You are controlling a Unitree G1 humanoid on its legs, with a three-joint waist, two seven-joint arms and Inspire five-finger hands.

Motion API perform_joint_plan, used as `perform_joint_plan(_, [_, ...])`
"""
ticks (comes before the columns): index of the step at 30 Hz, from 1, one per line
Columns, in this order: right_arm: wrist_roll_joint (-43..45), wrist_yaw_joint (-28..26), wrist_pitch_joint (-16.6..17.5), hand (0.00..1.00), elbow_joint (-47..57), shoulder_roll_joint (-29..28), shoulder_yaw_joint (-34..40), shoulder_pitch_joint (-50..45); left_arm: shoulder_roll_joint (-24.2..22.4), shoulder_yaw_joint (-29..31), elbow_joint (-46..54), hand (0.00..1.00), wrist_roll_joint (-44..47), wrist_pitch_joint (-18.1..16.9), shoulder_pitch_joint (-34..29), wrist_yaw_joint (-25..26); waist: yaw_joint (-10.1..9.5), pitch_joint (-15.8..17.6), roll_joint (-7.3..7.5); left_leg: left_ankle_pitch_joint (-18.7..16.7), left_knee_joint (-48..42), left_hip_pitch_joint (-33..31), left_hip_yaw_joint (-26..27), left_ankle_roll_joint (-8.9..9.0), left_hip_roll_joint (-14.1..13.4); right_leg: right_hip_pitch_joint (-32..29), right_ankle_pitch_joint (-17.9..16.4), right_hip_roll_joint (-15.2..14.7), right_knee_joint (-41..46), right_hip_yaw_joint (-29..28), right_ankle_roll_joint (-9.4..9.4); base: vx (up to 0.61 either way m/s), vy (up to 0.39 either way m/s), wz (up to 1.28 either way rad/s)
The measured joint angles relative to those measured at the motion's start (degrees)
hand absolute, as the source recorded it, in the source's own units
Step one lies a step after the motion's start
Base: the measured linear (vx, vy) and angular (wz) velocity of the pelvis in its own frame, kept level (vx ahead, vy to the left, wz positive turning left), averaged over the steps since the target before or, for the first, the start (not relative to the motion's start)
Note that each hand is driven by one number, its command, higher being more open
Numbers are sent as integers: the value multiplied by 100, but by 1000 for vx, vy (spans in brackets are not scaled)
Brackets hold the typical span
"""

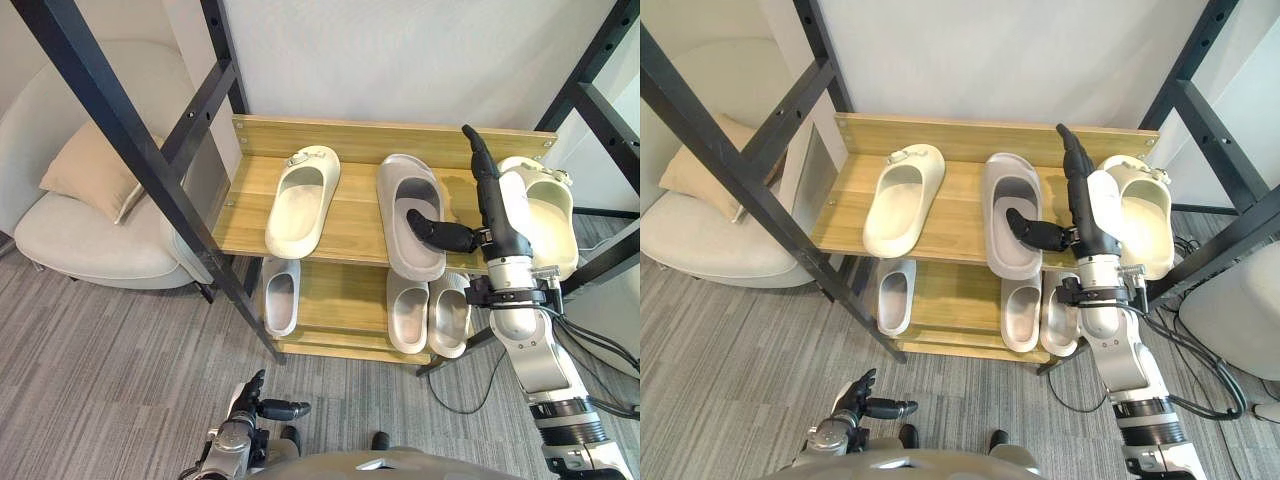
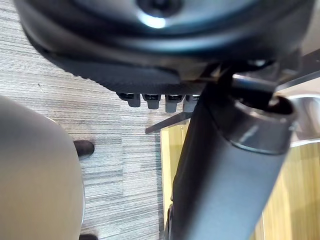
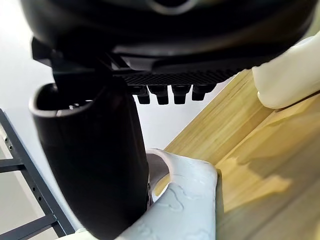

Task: Organize the slippers on the shoe rack

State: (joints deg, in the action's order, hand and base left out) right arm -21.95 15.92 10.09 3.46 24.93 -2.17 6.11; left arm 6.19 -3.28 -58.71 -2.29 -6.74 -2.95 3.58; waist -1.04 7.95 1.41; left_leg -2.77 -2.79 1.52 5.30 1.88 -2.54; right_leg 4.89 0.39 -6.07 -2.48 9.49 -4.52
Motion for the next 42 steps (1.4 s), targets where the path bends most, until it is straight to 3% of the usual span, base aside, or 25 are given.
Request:
perform_joint_plan(21, [402,-223,164,0,-206,76,-256,511,41,14,58,100,54,-68,21,-4,-67,55,120,69,144,-22,-183,-15,38,23,22,-5,-85,137,-6,12,-1,3])
perform_joint_plan(30, [284,-273,218,0,1350,22,20,-32,26,22,106,100,48,-65,-25,8,11,65,99,66,162,35,-128,-12,33,23,20,-19,-46,91,-4,-1,6,-3])
perform_joint_plan(36, [312,-119,547,0,2270,-214,328,-44,21,18,106,100,45,-65,-56,9,83,45,47,64,162,59,-97,-8,37,25,15,-27,-31,65,2,0,0,-1])
perform_joint_plan(42, [1117,-306,834,0,2626,-576,-54,-179,-10,-39,97,100,43,-62,-84,9,114,-9,-61,64,161,83,-67,-8,33,35,12,-26,-30,35,6,0,0,0])
